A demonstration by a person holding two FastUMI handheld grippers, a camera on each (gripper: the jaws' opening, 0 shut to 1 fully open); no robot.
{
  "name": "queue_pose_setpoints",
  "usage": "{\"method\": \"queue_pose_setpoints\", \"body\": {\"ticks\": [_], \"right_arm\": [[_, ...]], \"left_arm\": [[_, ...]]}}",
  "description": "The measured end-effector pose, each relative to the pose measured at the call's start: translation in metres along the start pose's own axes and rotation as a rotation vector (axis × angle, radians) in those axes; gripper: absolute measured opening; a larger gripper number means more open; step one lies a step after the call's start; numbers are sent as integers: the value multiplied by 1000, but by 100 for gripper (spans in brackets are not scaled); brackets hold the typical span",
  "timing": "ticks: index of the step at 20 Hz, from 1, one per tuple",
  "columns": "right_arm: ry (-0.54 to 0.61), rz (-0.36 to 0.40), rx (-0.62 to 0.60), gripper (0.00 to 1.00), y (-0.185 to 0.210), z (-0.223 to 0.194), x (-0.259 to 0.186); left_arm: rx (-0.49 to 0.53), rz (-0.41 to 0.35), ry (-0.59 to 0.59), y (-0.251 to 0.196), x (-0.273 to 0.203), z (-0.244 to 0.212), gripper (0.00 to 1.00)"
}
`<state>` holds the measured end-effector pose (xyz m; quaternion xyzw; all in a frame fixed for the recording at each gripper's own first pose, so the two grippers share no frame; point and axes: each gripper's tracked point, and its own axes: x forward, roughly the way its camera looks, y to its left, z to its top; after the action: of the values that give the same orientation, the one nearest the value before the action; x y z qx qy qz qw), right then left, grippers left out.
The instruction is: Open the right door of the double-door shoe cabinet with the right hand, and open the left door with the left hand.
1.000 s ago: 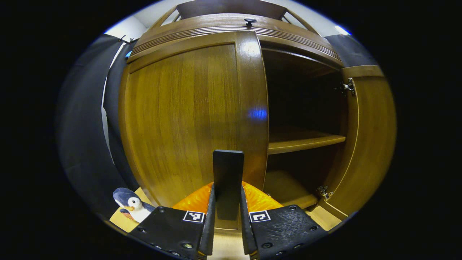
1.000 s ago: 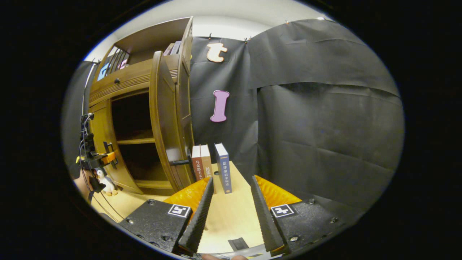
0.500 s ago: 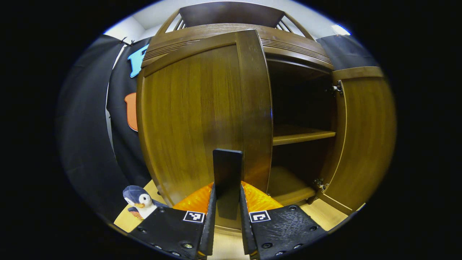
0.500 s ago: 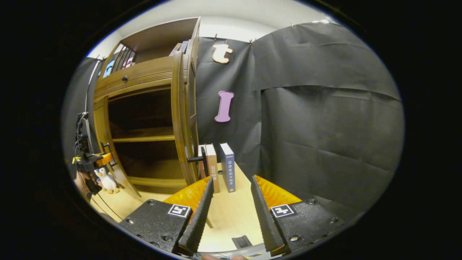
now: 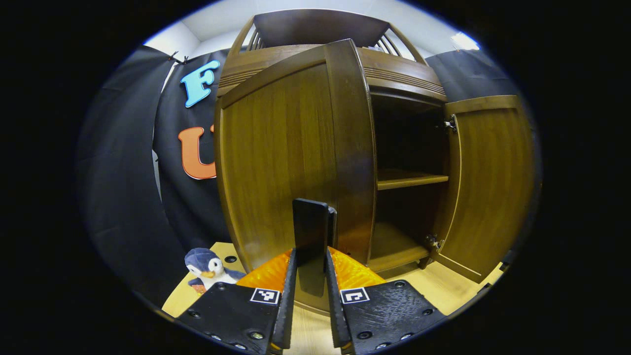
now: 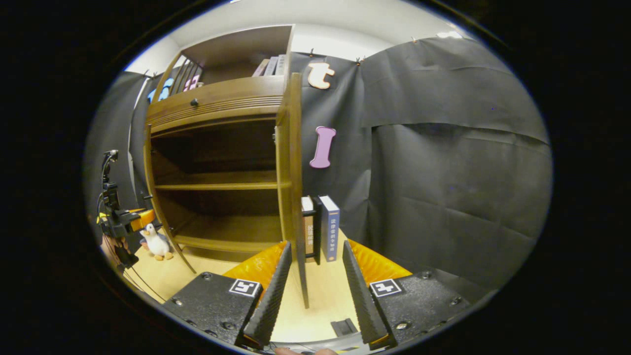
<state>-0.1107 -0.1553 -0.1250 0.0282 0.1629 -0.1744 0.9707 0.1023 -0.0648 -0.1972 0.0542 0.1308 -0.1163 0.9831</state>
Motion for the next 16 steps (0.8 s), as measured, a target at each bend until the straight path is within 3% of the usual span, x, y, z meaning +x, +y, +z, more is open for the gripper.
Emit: {"method": "queue_pose_setpoints", "body": {"ticks": [8, 16], "right_arm": [[4, 83, -32, 69, 46, 1, 2], [5, 152, -66, 70, 76, 1, 7]], "left_arm": [[-27, -3, -9, 22, -26, -7, 30], [-29, 101, -9, 54, -51, -12, 30]]}}
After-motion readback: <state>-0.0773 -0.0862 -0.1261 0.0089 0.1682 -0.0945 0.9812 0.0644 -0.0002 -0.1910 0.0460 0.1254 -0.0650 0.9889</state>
